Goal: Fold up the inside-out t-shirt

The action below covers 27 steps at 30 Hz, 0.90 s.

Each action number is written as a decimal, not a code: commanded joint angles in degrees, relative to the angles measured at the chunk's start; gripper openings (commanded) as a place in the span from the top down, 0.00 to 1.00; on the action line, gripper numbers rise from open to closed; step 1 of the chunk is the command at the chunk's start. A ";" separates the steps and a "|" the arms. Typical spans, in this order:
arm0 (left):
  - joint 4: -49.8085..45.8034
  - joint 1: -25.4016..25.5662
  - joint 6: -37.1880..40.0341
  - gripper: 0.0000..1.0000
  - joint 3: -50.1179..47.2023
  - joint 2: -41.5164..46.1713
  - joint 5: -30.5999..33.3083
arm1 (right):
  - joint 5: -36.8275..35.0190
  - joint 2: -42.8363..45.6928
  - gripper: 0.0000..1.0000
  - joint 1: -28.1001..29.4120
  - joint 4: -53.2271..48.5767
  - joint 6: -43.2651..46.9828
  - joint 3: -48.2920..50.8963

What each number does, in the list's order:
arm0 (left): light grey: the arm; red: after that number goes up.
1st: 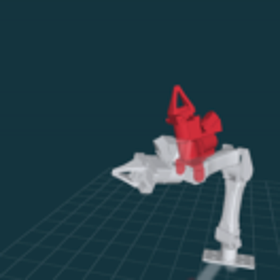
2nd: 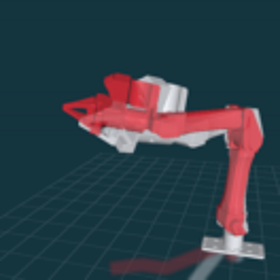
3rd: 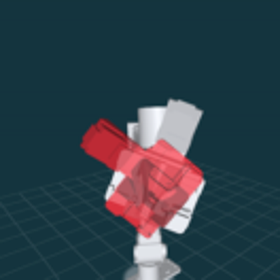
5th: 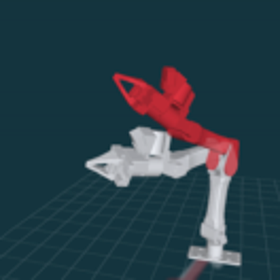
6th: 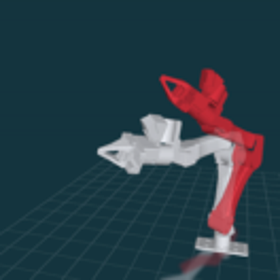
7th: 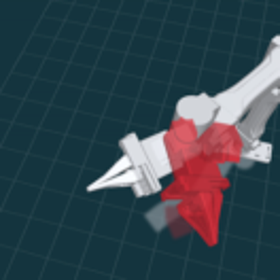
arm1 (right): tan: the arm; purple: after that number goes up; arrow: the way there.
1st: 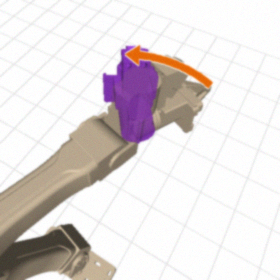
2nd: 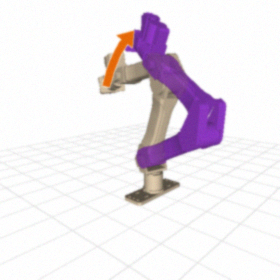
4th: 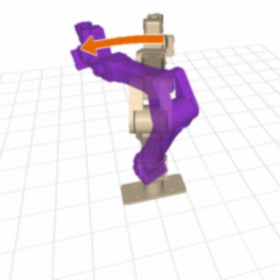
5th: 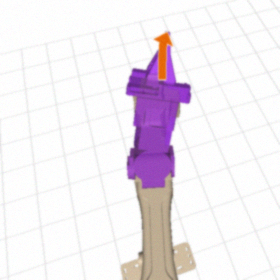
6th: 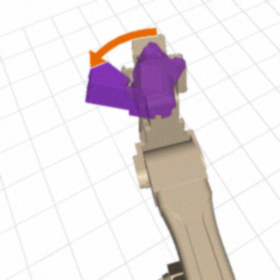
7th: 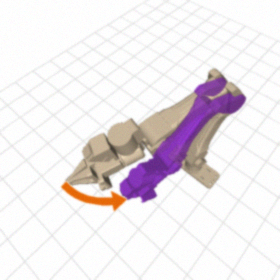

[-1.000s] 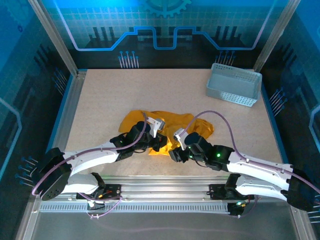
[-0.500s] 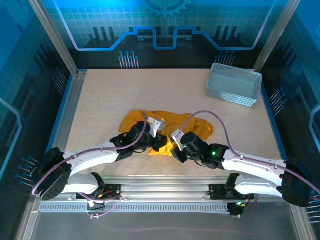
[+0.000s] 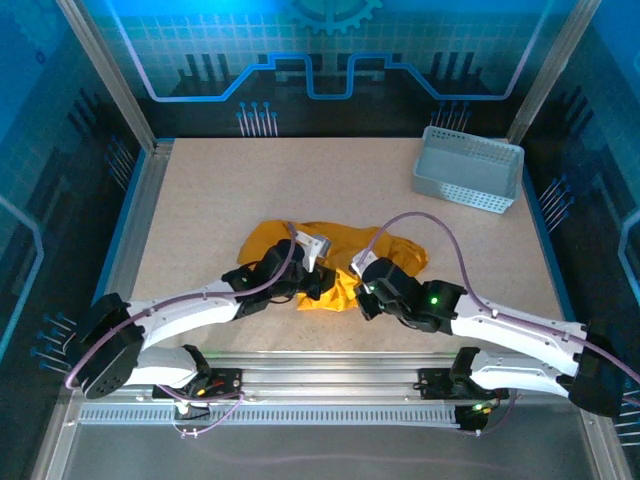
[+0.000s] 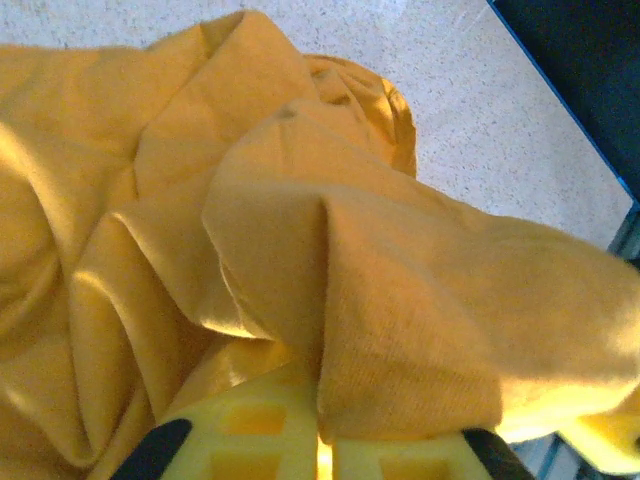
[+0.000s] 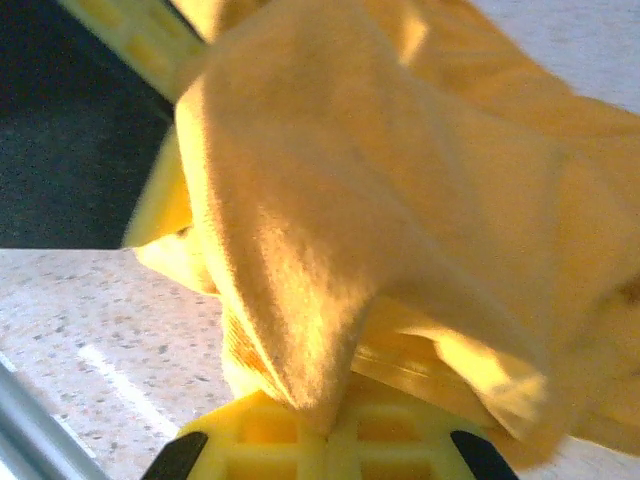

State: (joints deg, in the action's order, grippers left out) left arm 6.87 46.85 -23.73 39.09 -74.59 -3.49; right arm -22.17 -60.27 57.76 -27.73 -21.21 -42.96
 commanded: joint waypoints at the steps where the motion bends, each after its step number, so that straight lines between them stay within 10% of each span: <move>1: -3.55 -0.44 1.57 0.77 3.50 -0.92 -0.04 | -13.89 1.29 1.00 0.30 -15.95 -5.08 -6.09; 8: -10.48 -0.08 0.45 0.40 2.97 4.19 4.11 | -30.60 0.20 1.00 -4.46 -40.09 -21.81 -14.46; 13: -23.88 -0.44 -5.74 0.30 3.36 5.23 12.98 | -28.97 2.97 1.00 -9.98 -45.61 -34.05 -10.18; 22: -22.55 1.52 -15.17 0.32 -2.47 5.15 6.73 | -16.66 11.29 1.00 -15.09 -37.01 -37.82 -0.17; 27: -27.75 2.62 -15.96 0.27 -2.88 7.87 17.01 | -17.97 10.96 1.00 -15.66 -36.00 -35.61 -1.37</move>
State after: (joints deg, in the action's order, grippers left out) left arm -17.52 49.74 -37.43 36.51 -69.89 7.18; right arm -39.97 -49.50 42.94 -65.43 -56.12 -43.33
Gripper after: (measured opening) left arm 0.719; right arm 0.058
